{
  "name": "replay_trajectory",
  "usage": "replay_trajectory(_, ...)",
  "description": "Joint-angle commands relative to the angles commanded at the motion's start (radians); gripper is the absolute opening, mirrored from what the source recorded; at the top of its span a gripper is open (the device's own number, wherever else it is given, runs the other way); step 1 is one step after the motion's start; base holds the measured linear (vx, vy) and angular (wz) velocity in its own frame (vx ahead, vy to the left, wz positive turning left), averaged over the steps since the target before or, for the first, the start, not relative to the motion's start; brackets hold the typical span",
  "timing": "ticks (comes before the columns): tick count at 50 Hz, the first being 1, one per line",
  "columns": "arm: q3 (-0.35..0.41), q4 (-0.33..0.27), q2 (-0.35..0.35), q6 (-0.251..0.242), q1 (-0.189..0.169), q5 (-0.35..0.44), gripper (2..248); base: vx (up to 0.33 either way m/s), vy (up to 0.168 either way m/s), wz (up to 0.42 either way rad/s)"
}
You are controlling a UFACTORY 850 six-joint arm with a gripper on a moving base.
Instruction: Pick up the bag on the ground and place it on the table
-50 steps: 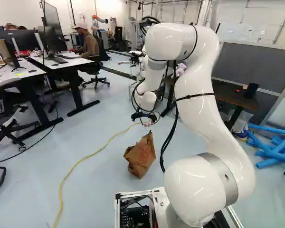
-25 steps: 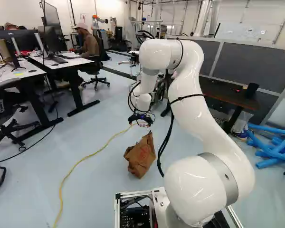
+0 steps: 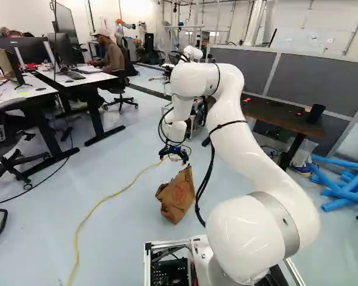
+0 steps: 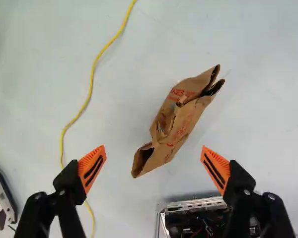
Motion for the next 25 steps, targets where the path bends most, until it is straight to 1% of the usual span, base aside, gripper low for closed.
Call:
replay_trajectory(13, -0.033, 0.043, -0.047, 0.133, 0.000, -0.037, 247, 0.000, 0.000, 0.000)
replay_trajectory(25, -0.065, 0.085, -0.091, 0.256, 0.000, -0.050, 247, 0.000, 0.000, 0.000)
